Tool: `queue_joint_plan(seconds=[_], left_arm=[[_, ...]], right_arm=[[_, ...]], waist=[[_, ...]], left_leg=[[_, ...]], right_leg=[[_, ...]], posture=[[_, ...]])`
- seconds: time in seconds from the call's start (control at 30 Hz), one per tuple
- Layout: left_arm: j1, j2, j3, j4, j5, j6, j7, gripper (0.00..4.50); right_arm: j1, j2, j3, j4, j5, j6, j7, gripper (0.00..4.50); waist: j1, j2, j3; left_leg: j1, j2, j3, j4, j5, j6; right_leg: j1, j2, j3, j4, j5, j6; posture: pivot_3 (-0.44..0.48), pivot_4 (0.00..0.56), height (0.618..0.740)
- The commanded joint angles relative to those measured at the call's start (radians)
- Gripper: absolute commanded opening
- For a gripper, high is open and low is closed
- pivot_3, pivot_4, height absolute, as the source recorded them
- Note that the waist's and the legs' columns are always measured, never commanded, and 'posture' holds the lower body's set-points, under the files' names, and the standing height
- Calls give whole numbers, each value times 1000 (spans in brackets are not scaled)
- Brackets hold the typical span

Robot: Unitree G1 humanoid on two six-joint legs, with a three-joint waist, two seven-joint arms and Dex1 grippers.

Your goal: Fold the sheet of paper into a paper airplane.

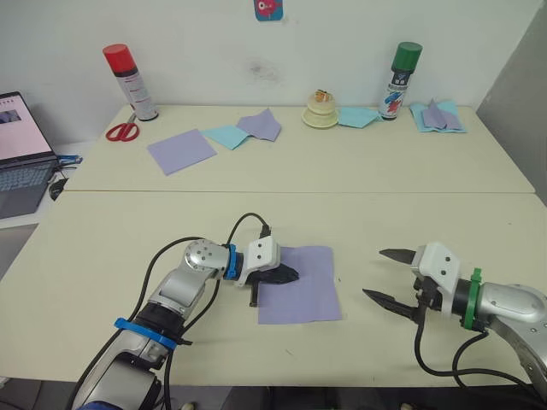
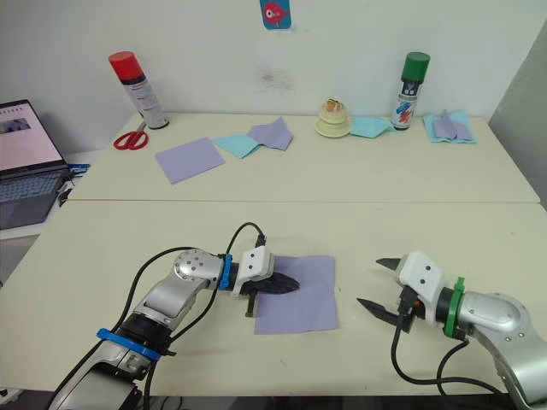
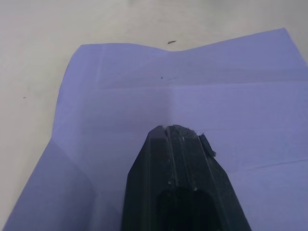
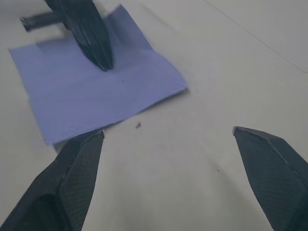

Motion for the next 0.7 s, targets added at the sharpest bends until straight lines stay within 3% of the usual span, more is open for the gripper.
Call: queue_joint_plan(seconds=[0.03,0.33,0.7], left_arm=[[28,36,8,19,37,36,19,0],[53,84,12,15,48,67,9,0],[52,92,9,37,56,64,13,0]], right_arm=[[-35,-4,32,26,-38,-24,4,3501],[-191,35,201,159,-138,-18,21,167],[-314,125,321,292,-165,-23,80,40]], waist=[[0,0,0],[-6,1,-1],[-6,1,-1]], left_leg=[[0,0,0,1,0,0],[0,1,-2,4,0,0],[0,1,-2,4,0,0]], right_leg=[[0,0,0,0,0,0],[0,1,1,0,1,-2],[0,1,1,0,2,-2]], posture=[[0,150,740],[0,150,740],[0,150,740]])
